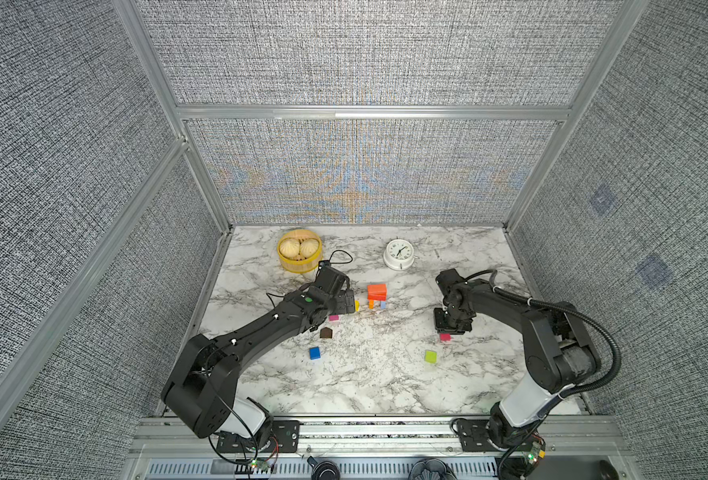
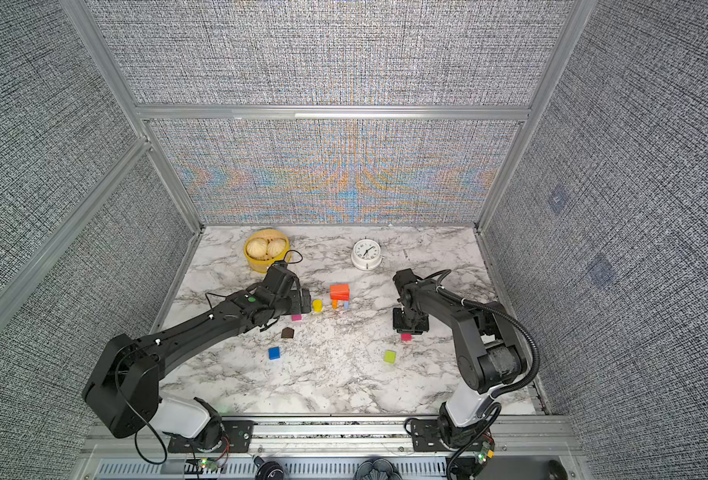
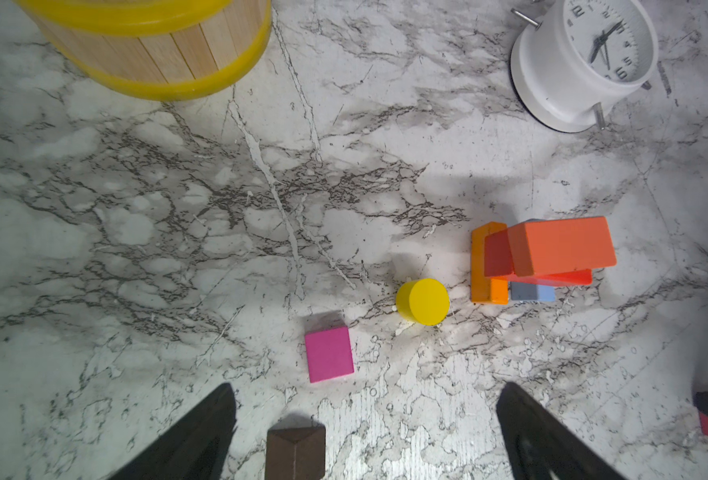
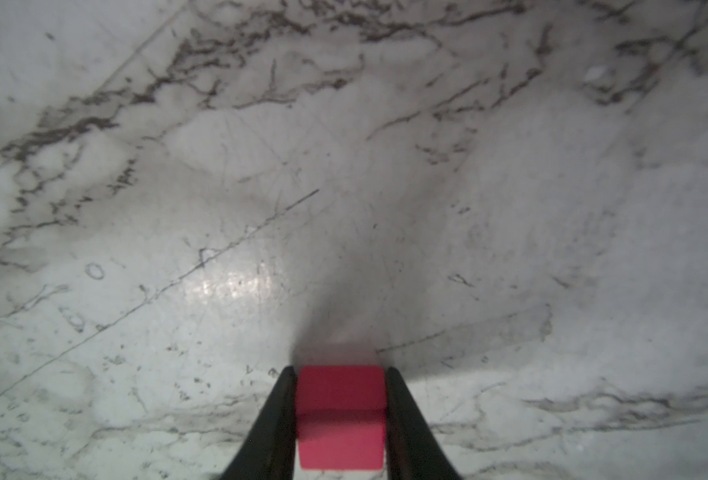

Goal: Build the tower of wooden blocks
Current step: 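Lift and carry the pink cube with the right gripper over the stack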

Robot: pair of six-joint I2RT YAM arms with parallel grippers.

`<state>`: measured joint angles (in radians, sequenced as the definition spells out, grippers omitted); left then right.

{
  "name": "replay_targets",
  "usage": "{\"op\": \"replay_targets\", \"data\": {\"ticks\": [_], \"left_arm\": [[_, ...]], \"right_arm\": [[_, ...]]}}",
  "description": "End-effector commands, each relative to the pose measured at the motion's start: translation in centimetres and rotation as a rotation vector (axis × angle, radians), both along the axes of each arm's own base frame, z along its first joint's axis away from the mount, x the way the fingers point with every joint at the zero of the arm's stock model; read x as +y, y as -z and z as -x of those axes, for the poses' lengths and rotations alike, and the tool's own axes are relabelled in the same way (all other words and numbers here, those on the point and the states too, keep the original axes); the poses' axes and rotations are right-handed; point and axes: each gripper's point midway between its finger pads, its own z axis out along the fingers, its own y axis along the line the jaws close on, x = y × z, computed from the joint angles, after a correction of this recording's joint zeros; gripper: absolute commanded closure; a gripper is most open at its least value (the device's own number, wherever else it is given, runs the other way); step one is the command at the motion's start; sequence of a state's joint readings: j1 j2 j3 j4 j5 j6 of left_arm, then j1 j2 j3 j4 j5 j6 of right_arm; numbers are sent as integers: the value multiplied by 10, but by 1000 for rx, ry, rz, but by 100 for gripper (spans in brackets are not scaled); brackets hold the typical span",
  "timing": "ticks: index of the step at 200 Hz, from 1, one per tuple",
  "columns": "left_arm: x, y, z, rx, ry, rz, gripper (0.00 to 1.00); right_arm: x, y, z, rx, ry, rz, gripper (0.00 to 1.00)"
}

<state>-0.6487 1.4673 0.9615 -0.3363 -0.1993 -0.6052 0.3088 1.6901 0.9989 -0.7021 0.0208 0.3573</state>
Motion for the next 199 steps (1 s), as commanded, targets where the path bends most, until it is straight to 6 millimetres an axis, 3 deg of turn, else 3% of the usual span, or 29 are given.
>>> {"op": "replay_targets", "data": {"ticks": [1, 45, 114, 199], "left_arm": [[4, -3, -3, -16, -8, -16, 1], [9, -6, -12, -61, -23, -44, 1], [21, -13, -34, -107, -60, -51, 1], [32, -14, -55, -134, -119, -28, 1]], "right_arm": [[4, -12, -4, -9, -12, 3, 72], [21, -50, -18, -60, -56, 9, 72], [65, -105, -50, -119, -130, -2, 72], [119, -122, -83, -137, -189, -22, 72]]}}
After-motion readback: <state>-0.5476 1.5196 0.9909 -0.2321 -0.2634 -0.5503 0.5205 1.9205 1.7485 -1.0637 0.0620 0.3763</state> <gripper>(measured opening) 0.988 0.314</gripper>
